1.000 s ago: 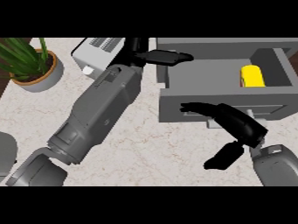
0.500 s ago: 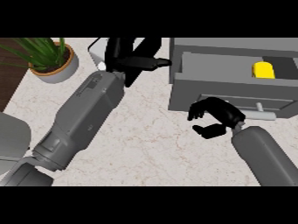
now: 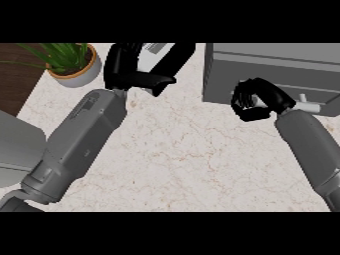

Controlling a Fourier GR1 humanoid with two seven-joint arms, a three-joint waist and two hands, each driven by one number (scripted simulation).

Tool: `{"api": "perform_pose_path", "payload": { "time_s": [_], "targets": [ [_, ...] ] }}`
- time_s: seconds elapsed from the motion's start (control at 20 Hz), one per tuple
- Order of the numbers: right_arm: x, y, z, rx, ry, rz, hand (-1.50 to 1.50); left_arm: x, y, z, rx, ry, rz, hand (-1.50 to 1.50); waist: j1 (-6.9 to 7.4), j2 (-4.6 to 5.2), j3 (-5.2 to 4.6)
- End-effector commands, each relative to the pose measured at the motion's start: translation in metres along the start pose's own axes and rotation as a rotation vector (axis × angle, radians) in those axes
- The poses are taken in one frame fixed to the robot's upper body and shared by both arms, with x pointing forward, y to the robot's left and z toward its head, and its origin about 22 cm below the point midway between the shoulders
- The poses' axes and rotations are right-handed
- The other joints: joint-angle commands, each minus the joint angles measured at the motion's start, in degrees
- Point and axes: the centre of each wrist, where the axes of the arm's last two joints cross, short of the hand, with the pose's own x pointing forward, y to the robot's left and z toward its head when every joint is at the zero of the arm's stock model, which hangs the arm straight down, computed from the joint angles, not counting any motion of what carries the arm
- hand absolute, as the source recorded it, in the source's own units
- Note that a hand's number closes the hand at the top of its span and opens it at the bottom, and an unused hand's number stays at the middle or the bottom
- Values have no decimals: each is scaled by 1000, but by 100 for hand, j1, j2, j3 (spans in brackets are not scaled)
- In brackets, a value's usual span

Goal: Pick up the cup, place it into the drawer and close the drawer

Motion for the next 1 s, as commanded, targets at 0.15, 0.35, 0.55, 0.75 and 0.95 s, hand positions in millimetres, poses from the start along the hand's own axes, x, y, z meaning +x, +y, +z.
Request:
{"api": "perform_pose_path", "payload": {
  "time_s": [0.15,0.35,0.55,0.75,0.95],
  "targets": [
    [11,-63,-10,-192,24,-38,150,2,27,12,-21,13,1,-150,249,79,0],
    [9,-83,-2,-219,23,-54,150,1,29,16,-34,22,13,-150,292,106,0],
    [16,-106,3,-231,1,-79,150,-3,30,22,-69,30,20,-150,385,115,-6],
    [18,-110,5,-221,-18,-104,150,8,36,15,-77,15,22,-150,482,137,-5],
    [17,-118,11,-225,-26,-141,150,0,35,24,-71,18,41,-150,523,150,-13]
  ]
}}
